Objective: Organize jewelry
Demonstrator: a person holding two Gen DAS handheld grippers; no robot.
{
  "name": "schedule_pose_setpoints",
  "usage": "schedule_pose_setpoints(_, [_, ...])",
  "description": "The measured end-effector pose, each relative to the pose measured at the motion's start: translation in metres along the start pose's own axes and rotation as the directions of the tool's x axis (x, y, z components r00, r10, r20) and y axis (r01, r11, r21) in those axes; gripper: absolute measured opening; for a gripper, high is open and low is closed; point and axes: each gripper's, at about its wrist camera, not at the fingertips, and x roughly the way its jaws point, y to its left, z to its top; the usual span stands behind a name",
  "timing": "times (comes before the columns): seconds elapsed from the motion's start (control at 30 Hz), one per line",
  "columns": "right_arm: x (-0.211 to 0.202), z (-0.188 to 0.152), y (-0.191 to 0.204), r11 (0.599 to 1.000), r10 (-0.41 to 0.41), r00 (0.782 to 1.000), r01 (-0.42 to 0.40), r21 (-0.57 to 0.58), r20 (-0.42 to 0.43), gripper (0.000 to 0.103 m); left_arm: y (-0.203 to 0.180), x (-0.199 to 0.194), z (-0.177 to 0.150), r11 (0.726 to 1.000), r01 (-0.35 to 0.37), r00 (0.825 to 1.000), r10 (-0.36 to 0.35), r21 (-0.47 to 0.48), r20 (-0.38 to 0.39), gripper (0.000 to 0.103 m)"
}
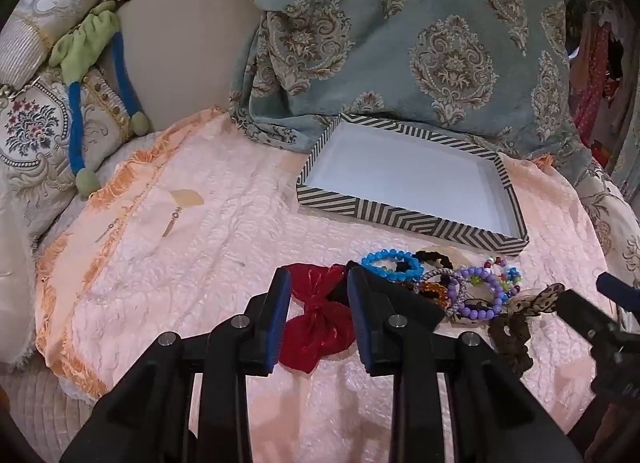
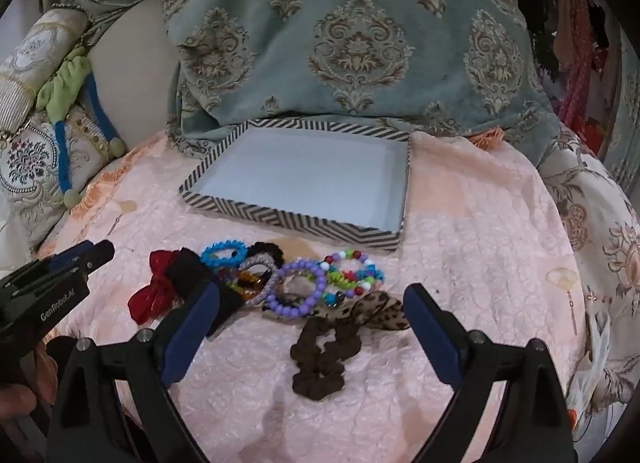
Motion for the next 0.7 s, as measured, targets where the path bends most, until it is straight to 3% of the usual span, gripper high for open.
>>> schedule_pose_setpoints(0.13, [-0.006, -0.002, 0.006, 1.0, 0.016, 1.0, -0.016, 0.001, 0.013, 0.096, 0.0, -0.004, -0.002, 1.0, 0.002, 1.0, -0.002, 0.001, 0.004, 0.013])
schedule_pose_setpoints(0.27, [-0.01, -0.002, 0.01, 0.999, -0.026, 0.999, 0.026, -0.026, 0.02, 0.096, 0.001, -0.004, -0.005, 1.0, 0.002, 1.0, -0.002, 0.007, 0.021, 0.013])
schedule_pose_setpoints(0.7, [-0.011, -0.002, 0.01, 0.999, -0.041, 0.999, 0.042, -0.028, 0.013, 0.096, -0.001, -0.007, -0.001, 1.0, 0.004, 1.0, -0.004, -0.007, -0.008, 0.013])
